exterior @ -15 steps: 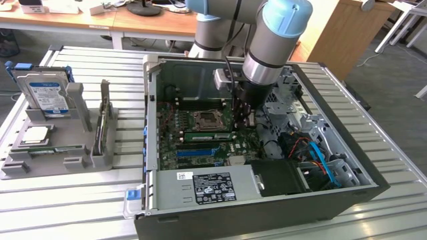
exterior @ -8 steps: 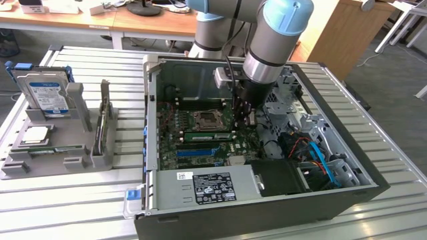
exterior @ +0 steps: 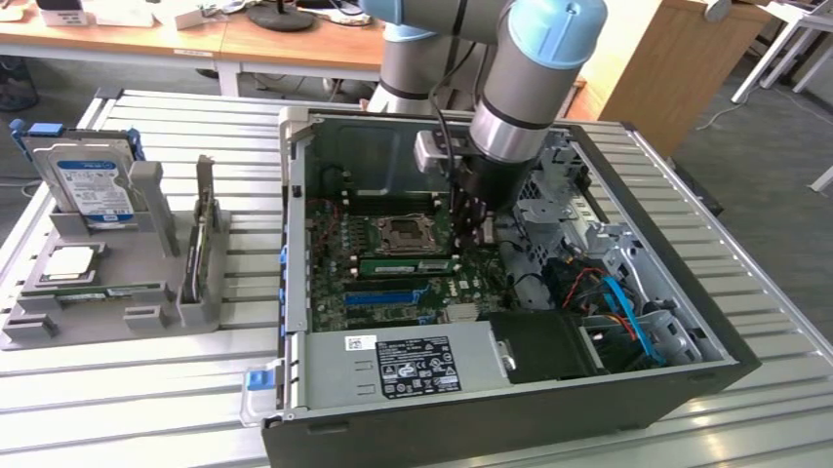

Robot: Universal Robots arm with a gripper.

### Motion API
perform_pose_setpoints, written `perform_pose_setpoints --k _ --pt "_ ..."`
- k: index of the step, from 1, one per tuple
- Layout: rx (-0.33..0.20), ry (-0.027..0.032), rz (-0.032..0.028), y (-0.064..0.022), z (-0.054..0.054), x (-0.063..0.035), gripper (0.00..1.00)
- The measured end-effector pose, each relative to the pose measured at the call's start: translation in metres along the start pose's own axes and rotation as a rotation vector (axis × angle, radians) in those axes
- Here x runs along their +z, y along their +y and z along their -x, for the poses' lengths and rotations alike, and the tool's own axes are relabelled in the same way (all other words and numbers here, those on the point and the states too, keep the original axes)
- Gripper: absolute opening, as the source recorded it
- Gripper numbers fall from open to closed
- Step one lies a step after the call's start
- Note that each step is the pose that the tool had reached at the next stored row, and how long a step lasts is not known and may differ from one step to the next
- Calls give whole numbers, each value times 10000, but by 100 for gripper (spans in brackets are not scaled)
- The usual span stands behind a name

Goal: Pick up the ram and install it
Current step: 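Press down the ram until it locks into place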

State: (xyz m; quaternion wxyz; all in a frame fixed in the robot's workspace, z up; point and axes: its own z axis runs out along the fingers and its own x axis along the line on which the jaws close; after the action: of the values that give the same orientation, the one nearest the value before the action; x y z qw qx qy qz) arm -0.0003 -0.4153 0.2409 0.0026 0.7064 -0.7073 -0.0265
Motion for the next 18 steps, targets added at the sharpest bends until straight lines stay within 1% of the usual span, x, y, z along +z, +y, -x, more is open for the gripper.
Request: perform_pose_setpoints --k 8,13,18 --pt "0 0 -16 165 5 7 11" --pt "0 3 -20 288 14 14 11" --pt "1 39 -19 415 32 19 11"
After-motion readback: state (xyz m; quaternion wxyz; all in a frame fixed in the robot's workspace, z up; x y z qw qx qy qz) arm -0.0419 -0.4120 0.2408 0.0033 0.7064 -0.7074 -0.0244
